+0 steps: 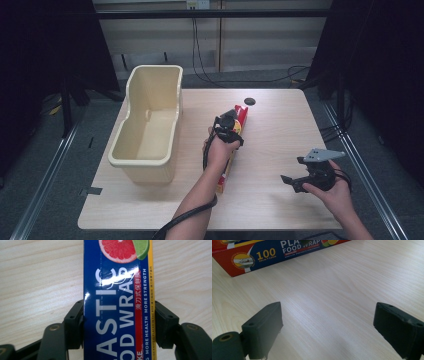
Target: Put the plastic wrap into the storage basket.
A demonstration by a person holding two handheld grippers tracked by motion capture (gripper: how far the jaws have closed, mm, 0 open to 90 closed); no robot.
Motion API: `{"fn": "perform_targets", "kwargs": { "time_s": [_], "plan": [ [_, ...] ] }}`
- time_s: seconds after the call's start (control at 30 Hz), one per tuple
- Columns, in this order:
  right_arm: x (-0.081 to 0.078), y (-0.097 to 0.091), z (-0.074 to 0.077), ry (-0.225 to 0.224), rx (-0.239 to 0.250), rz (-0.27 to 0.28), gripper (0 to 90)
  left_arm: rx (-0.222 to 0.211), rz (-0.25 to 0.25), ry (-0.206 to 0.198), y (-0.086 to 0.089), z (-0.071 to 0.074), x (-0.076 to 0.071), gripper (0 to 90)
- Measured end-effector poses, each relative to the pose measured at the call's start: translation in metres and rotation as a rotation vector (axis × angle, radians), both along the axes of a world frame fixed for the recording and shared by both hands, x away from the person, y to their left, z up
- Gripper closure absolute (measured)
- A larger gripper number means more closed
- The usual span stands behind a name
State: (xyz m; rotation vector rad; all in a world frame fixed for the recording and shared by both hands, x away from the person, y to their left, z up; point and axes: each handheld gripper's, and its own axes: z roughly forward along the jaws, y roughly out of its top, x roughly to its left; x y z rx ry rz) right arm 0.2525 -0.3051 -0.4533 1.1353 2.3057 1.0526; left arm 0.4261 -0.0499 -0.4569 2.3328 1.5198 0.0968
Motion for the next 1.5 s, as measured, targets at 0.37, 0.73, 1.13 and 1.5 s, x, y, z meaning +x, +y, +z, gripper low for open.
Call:
{"fn": "perform_targets", "kwargs": {
  "time_s": [0.37, 0.73, 1.13, 1.5],
  "plan": [
    [0.000, -0.002, 0.001, -0.003, 0.005, -0.005, 8.3, 0.032, -0.036, 0.094, 0.011, 0.016, -0.001, 40.9],
    [0.000, -0.001, 0.001, -0.006, 0.001, -0.003, 8.1, 0.032, -0.026, 0.127, 0.027, 0.043, -0.001, 41.0],
    [0.000, 0.000, 0.001, -0.005, 0.004, 0.000, 6.8, 0.007, -0.027, 0.153, 0.040, 0.074, -0.001, 40.9],
    [0.001, 0.001, 0.001, -0.010, 0.012, 0.015, 5.2, 0.016, -0.038, 0.159, 0.052, 0.105, -0.003, 40.9]
  ]
}}
